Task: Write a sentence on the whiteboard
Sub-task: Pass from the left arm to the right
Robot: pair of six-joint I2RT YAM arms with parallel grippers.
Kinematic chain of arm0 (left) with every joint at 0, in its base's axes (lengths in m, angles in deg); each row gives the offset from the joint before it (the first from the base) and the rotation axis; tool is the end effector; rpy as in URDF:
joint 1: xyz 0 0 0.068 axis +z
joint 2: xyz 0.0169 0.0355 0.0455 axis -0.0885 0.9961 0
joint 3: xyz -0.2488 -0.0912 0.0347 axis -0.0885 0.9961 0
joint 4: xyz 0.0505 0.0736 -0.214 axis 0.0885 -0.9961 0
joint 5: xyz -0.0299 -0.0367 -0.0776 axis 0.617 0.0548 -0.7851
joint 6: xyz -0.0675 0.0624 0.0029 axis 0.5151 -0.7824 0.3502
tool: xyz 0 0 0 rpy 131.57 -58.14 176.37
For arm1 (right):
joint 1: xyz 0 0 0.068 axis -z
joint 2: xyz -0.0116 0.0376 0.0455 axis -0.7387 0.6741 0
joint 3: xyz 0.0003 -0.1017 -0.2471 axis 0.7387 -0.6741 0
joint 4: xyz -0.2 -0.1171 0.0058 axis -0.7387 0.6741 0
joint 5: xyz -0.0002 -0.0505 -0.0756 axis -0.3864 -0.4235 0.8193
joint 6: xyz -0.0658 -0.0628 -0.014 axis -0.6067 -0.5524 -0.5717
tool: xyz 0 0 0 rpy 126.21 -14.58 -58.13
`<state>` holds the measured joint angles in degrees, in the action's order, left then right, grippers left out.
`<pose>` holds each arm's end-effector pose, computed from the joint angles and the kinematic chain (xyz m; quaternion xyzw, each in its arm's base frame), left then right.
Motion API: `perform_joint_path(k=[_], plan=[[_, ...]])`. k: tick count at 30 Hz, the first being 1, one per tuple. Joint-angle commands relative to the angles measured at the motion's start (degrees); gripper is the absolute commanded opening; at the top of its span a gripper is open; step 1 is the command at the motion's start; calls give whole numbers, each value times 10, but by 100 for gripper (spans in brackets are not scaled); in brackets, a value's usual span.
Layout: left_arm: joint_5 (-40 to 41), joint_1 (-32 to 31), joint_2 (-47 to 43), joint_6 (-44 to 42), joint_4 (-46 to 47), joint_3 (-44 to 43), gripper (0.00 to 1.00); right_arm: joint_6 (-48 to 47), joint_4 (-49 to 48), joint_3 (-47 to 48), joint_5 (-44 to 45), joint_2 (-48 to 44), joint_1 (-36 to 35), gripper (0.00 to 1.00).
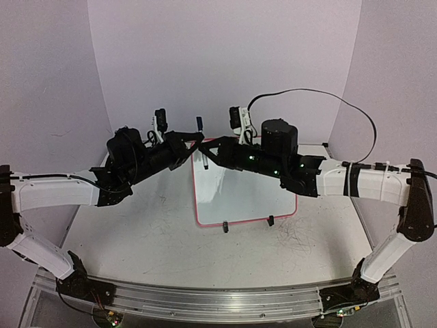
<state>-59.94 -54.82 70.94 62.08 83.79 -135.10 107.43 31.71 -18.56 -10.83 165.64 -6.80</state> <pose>0.2162 -0.2650 0.3415 0.0038 0.6678 -0.6007 0.4395 0.2182 0.3422 0.3469 -0.1905 0.6867 0.5682 0.4115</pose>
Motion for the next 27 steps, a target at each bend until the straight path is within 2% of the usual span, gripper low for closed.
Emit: perform_joint_path(k=[1,4,8,9,13,15,17,20,23,27], plan=[[-20,-10,-2,-3,46,-27,0,-1,-26,17,-11,7,-5,16],[-19,-13,-11,-3,47,-16,0,-4,-25,16,-19,4,-5,2],[-10,-16,-24,-7,47,7,2,-13,-25,5,-13,1,-6,0],[-9,-16,-28,-13,45,10,9,-17,-25,3,-14,-1,-6,0],[7,-15,-55,-46,0,14,53,-45,-19,-19,-3,-23,-5,0],[14,-11,-63,-54,-37,6,71,-59,-16,-33,1,-36,-6,0],[-2,-5,-61,-65,-66,-9,79,-69,-4,-40,-2,-42,-5,0],[-57,13,-38,-61,-91,-41,85,-88,15,-46,-18,-45,-5,0],[-121,31,-6,-49,-93,-71,85,-104,21,-56,-24,-51,-5,0],[-160,34,26,-49,-93,-102,78,-113,22,-63,-24,-62,-6,0]])
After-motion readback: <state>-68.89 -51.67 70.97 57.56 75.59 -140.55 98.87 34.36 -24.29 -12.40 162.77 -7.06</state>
